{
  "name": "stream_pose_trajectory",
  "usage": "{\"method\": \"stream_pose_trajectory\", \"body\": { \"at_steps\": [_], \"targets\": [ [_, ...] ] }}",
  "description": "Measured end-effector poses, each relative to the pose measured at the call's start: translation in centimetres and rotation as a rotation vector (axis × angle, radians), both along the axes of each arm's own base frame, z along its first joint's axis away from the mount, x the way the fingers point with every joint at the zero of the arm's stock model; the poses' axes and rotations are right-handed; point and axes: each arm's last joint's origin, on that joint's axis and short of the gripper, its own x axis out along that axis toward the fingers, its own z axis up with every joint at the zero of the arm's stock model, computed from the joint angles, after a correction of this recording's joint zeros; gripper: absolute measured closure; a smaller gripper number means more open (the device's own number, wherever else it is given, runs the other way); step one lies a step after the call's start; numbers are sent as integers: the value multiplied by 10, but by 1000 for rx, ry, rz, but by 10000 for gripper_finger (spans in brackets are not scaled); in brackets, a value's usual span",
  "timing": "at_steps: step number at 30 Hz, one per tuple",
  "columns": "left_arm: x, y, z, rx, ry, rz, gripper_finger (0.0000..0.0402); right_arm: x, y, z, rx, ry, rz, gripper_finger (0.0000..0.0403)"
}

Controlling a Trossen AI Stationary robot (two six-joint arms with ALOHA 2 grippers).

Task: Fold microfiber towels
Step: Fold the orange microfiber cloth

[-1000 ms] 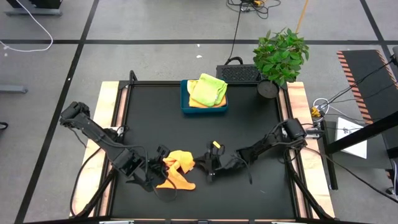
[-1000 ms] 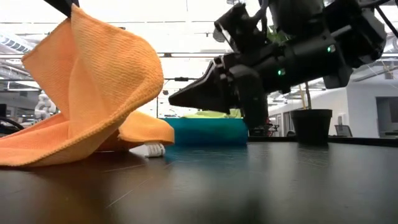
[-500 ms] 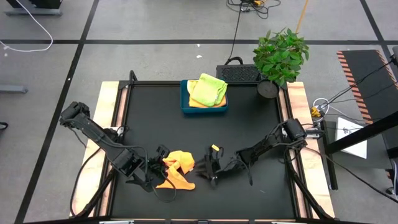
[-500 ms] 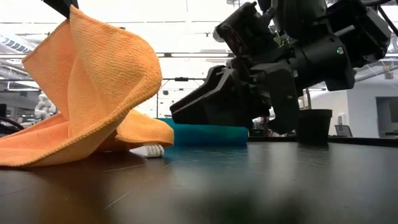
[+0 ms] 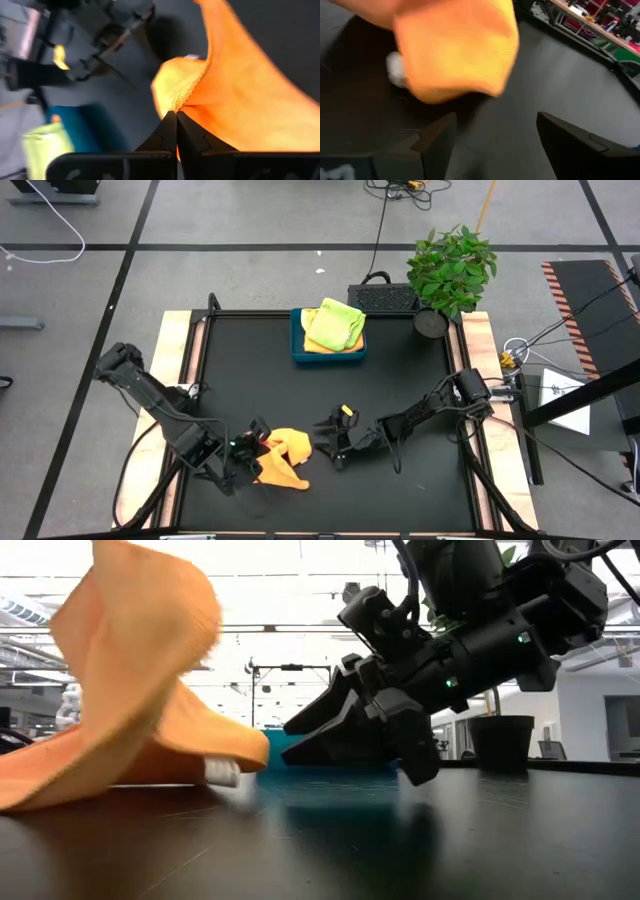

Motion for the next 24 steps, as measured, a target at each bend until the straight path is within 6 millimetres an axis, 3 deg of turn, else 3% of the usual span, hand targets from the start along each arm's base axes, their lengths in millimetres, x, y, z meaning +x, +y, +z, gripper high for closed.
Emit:
{"method": "stream_pose_trajectory", "body": {
  "at_steps": [10, 24],
  "targets": [
    [1, 9, 16, 107, -115, -54, 400, 0, 13, 8, 15, -88, 48, 139],
    [15, 0, 28, 145, -260, -214, 400, 2, 16, 18, 44, -189, 103, 140]
  ]
}}
